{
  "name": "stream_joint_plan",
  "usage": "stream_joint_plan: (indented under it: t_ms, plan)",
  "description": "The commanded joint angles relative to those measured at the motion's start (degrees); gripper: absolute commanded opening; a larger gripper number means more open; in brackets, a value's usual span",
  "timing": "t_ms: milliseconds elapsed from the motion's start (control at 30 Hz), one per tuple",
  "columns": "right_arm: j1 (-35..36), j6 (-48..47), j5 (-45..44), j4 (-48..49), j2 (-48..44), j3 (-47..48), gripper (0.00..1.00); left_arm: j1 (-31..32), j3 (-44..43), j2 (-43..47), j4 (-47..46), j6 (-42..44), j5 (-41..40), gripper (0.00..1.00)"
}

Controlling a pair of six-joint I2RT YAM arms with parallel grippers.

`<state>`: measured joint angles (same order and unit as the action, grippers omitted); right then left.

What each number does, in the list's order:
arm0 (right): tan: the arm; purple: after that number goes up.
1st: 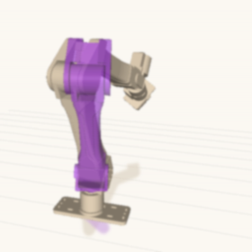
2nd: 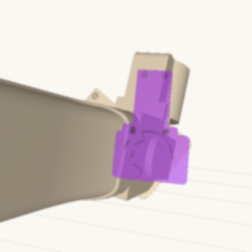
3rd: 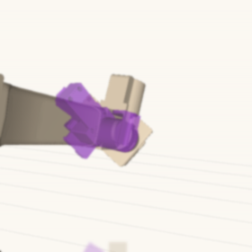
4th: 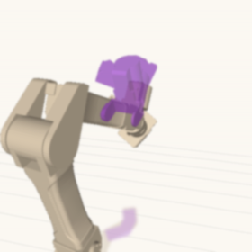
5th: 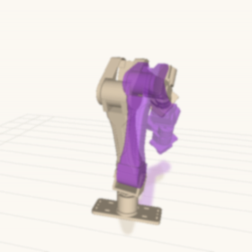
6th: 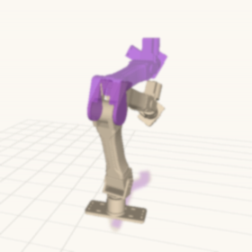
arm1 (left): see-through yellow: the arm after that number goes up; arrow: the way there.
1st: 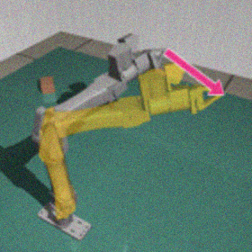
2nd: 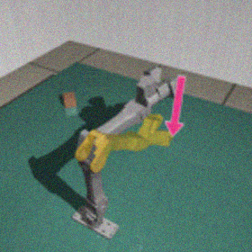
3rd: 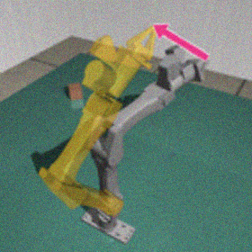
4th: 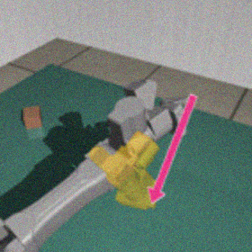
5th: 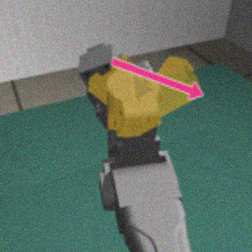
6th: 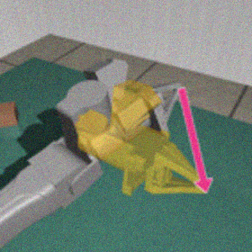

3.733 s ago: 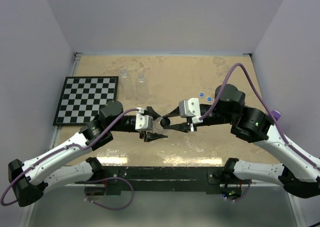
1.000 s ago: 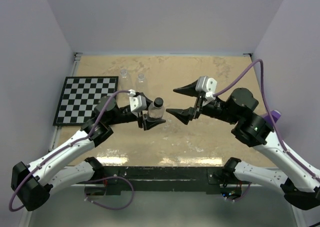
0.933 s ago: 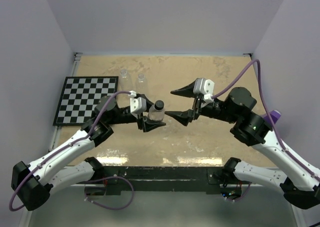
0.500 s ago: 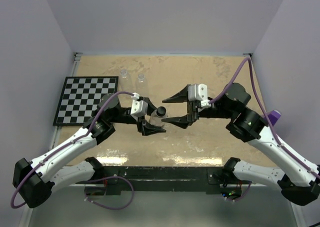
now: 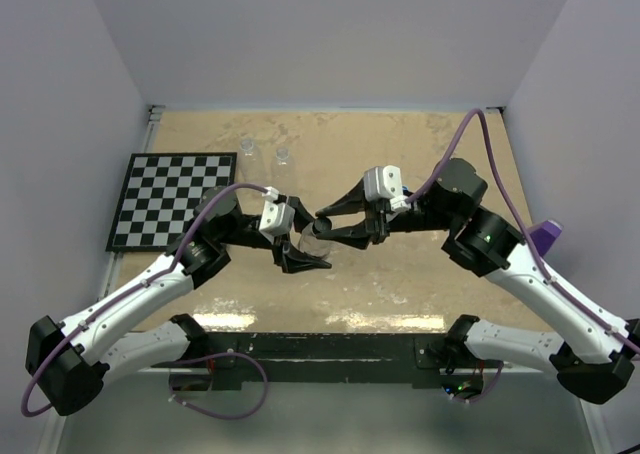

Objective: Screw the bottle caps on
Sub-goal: Screw the bottle cap onto the plastic bottle.

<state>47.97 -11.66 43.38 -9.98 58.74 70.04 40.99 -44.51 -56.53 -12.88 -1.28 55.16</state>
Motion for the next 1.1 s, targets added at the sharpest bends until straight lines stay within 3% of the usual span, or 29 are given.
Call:
stream_joint_plan:
  t_ms: [0, 267, 433, 633, 900, 967, 1067]
  plan:
    - [-0.2, -0.1, 1.6, -0.7, 0.5, 2.8, 0.35, -0.3, -2.8, 0.0, -3.3, 1.0, 2.1, 0.00]
    - [-0.1, -0.4, -1.3, -2.6, 1.9, 3.4, 0.00, -0.2, -3.7, 0.1, -1.6, 3.8, -0.2, 0.00]
    - [-0.2, 0.9, -13.8, -4.8, 3.8, 3.2, 0.00, -0.2, -5.8, -0.2, 3.2, 4.6, -18.2, 0.00]
    - [-0.1, 9.7, -28.8, -0.5, 6.9, 0.9, 0.00, 0.6, -6.7, -0.8, 3.3, 1.8, -41.9, 0.00]
    - [0.0, 22.0, -43.1, 2.3, 10.8, 0.1, 0.00, 11.9, -8.2, -4.4, 2.3, 2.7, -73.8, 0.00]
    - [0.3, 23.9, -45.8, 3.6, 10.6, -1.0, 0.00, 13.1, -7.6, -5.1, 0.3, 1.8, -78.9, 0.00]
    - [0.3, 24.6, -45.7, 5.7, 9.8, -2.4, 0.00, 13.2, -6.2, -4.9, -2.1, -0.6, -79.7, 0.00]
